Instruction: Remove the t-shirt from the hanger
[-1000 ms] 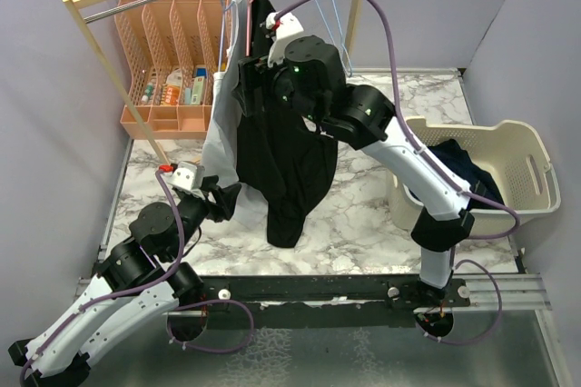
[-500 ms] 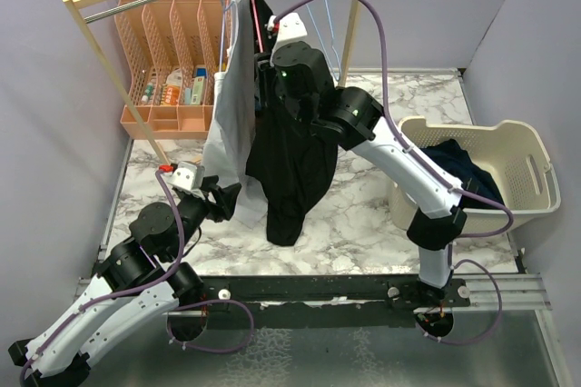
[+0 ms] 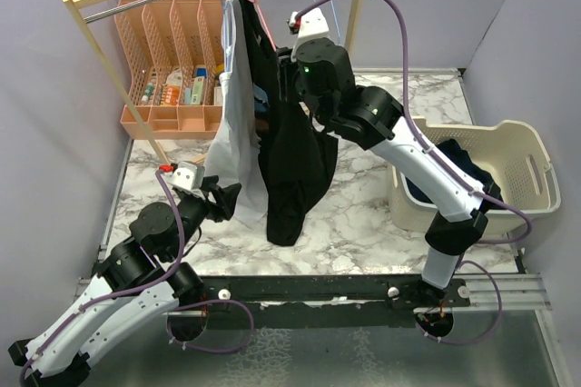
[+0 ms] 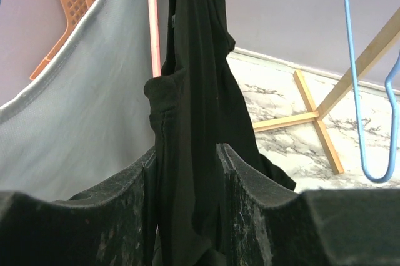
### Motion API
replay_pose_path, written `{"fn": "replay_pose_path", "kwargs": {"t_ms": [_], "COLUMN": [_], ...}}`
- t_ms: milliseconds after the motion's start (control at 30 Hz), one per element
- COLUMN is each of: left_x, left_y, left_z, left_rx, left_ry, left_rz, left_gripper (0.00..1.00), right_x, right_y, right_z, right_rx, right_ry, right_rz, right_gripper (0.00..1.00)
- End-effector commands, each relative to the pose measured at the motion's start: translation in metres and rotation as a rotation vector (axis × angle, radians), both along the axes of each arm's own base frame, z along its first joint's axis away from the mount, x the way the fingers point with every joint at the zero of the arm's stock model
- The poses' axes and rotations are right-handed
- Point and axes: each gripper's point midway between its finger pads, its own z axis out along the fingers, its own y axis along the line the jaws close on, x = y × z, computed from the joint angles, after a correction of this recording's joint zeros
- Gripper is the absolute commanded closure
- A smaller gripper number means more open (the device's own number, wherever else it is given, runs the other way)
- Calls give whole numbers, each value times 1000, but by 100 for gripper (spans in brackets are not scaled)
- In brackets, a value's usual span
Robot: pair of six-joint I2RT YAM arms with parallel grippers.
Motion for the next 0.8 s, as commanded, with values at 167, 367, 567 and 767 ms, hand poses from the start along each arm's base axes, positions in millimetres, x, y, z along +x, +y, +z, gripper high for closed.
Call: {"fn": "replay_pose_path", "kwargs": {"t_ms": [167,367,567,767], "left_x": [-1,-2,-2,-3], "left_y": [5,5,6,6], "left_z": [13,13,14,14], "left_rx": [-22,-23,-26,-26], "left_ry": [-21,-23,-26,-28], "left_rz": [15,12,15,12], "left_gripper": [41,41,41,41], "right_x": [24,26,24,16], "right_y": [9,14,5,-16], "right_z": [8,20,38,72], "right_rx": [101,121,171,251], "right_ry": [-1,-39,-120,-268], "right_rz": [146,192,172,139], "right_gripper": [66,86,99,99]}}
